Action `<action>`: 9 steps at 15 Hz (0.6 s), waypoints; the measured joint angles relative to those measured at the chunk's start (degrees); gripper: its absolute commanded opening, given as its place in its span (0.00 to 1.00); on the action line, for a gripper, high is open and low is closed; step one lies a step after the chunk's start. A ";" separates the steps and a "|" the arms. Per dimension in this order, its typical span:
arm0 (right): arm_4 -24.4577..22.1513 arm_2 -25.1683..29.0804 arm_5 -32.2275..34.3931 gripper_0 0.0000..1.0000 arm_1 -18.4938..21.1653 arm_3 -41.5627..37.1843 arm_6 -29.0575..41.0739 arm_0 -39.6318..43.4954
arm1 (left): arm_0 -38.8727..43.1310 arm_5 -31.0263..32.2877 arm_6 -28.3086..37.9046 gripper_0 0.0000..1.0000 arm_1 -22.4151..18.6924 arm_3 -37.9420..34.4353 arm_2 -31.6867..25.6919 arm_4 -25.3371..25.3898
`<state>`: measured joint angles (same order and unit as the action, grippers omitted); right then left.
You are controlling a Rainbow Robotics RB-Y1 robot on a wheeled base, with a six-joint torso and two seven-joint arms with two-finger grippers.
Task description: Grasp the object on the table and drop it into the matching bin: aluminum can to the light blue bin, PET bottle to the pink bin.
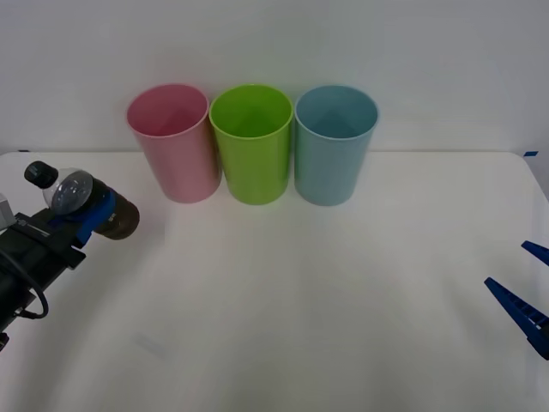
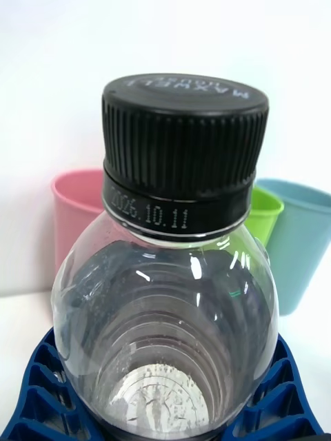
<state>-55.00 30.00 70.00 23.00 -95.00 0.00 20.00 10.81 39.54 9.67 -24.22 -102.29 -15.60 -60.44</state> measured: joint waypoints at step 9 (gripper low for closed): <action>0.00 0.00 0.00 1.00 0.00 0.00 0.00 0.00 | -8.91 -19.18 9.95 0.00 -7.76 -5.71 3.61 4.01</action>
<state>-55.00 30.00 70.00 23.00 -95.00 0.00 20.00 1.89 20.36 19.63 -31.98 -107.99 -11.99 -56.44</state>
